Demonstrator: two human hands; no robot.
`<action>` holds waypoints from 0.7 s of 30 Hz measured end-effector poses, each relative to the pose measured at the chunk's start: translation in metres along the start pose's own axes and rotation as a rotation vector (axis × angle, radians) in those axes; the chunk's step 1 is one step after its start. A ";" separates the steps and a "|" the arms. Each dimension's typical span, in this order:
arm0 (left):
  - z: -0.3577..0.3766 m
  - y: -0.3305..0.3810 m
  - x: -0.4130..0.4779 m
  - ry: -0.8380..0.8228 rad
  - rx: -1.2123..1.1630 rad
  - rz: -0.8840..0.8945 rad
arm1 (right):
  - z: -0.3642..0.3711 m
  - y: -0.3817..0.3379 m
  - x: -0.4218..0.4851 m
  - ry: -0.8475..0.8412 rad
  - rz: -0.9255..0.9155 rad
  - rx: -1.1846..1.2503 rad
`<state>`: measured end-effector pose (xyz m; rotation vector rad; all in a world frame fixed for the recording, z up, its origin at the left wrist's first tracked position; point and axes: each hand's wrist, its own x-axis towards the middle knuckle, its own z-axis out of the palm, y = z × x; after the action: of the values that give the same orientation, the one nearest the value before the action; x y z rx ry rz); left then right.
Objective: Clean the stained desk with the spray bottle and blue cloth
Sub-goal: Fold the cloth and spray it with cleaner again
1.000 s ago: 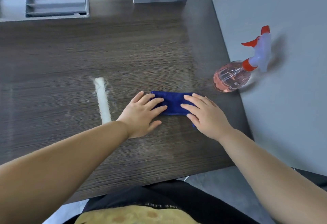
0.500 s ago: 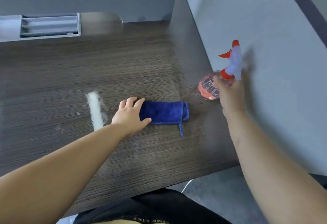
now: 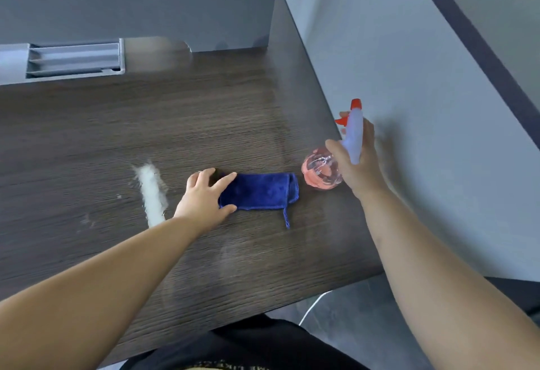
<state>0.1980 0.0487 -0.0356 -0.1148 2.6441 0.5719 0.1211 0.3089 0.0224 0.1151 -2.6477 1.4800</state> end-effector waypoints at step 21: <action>0.003 -0.024 -0.020 -0.074 0.058 -0.385 | 0.080 -0.036 -0.045 -0.926 0.516 -0.122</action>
<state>0.2216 0.0275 -0.0386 -0.5592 2.4719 0.3610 0.1657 0.2225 0.0052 0.1385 -3.7273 1.6766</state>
